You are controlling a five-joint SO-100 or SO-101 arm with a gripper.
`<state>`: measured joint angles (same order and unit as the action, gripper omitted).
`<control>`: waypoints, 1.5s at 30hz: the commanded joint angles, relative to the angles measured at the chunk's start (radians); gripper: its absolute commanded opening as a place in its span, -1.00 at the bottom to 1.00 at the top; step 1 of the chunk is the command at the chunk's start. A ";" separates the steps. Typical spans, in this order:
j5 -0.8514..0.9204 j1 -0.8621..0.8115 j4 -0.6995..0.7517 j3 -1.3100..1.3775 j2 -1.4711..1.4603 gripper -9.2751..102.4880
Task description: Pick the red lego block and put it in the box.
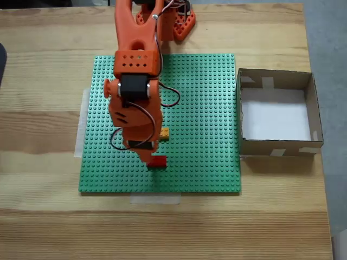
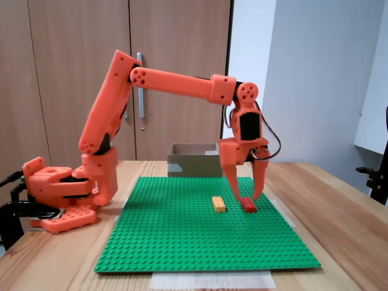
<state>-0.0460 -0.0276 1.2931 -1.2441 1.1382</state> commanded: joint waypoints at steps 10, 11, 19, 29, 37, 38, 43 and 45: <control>0.002 -0.008 0.000 0.066 -0.026 -0.43; -0.003 -0.008 0.006 0.077 -0.035 -0.42; -0.021 0.005 0.015 0.130 -0.097 -0.45; -0.032 0.012 0.025 0.133 -0.097 -0.48; -0.031 0.032 0.017 0.133 -0.118 -0.49; -0.032 0.035 0.015 0.133 -0.123 -0.50; -0.028 0.041 -0.002 0.133 -0.138 -0.50; -0.026 0.044 -0.003 0.132 -0.141 -0.50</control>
<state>-0.0721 0.0061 1.2962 -1.1459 0.9894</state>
